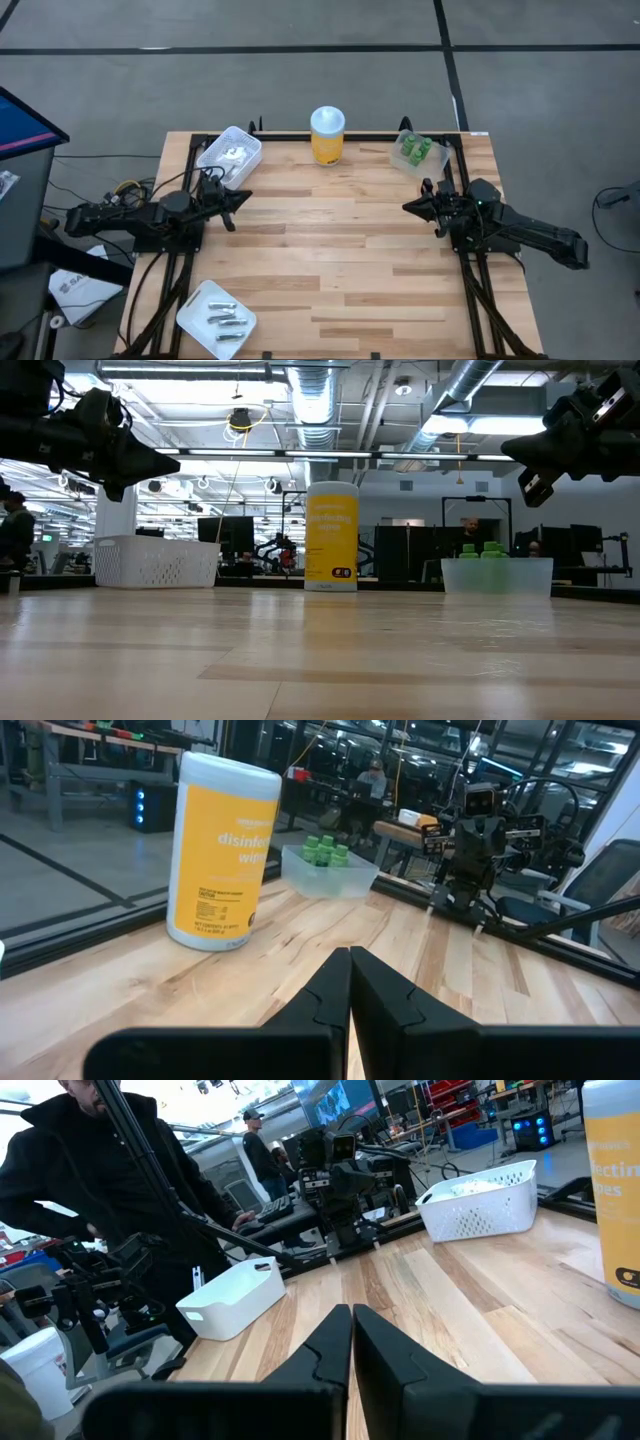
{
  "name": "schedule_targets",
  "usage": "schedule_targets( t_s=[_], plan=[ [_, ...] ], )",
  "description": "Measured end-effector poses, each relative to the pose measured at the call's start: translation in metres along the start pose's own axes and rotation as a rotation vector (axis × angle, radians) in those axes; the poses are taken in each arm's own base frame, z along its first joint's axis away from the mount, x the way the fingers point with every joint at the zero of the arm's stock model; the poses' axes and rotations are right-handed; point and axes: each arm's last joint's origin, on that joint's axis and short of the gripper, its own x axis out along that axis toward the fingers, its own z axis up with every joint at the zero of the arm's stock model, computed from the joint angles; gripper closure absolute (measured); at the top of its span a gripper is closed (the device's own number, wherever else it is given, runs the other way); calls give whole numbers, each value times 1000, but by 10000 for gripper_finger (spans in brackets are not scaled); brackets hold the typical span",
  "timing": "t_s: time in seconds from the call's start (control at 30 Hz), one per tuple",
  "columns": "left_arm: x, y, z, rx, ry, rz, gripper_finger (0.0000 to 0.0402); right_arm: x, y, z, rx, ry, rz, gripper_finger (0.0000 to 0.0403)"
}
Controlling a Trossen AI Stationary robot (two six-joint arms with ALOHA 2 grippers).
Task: Pick & Place Travel size toiletries
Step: Return to Home Position
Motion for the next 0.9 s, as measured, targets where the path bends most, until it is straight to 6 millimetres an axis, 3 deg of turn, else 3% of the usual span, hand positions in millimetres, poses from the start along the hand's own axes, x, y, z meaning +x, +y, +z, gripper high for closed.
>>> schedule_targets(
  t_s=[0.9],
  plan=[
    [0,0,1,-6,-13,-3,401,0,0,0,0,0,0,394]
  ],
)
